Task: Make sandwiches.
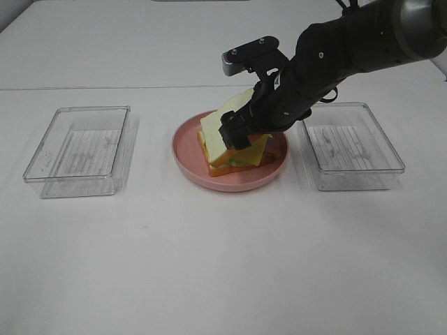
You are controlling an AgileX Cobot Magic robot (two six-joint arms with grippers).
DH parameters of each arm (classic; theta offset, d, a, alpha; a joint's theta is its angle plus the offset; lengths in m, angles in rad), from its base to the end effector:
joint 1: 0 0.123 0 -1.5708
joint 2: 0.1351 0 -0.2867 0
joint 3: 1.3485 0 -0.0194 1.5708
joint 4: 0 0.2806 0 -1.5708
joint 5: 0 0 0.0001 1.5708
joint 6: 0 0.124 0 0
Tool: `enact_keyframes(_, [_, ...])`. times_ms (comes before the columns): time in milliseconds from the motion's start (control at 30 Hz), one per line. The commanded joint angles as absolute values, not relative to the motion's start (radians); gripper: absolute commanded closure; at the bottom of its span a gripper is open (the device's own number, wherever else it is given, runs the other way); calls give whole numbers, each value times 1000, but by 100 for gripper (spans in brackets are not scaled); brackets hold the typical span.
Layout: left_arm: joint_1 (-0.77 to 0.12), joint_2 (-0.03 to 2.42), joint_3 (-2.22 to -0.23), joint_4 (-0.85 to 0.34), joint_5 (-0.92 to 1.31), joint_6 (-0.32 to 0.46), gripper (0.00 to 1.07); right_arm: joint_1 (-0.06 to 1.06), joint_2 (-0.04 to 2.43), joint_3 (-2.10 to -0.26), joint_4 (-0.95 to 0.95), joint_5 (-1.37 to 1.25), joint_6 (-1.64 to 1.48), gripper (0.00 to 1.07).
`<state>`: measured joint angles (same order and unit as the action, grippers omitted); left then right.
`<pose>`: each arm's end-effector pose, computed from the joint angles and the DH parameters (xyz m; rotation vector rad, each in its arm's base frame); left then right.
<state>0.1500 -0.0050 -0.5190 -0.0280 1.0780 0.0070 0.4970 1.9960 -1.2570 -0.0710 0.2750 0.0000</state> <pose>0.0450 0.0037 0.2812 -0.1436 2.0328 0.0651 0.4069 0.2180 0.1119 -0.6905 2.4063 0.1543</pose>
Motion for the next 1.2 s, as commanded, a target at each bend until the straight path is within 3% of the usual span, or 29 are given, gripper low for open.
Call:
enact_keyframes(33, [144, -18, -516, -34, 1074, 0, 7, 498, 1991, -1262, -104, 300, 0, 15])
enact_keyframes(433, [144, -18, -516, -34, 1074, 0, 7, 498, 1976, -1266, -122, 395, 100, 15])
enact_keyframes(900, [144, -18, -516, -34, 1074, 0, 7, 498, 1972, -1463, -205, 665, 180, 15])
enact_keyframes(1200, [144, -18, -516, -34, 1074, 0, 7, 498, 1971, -1626, -220, 1063, 122, 15])
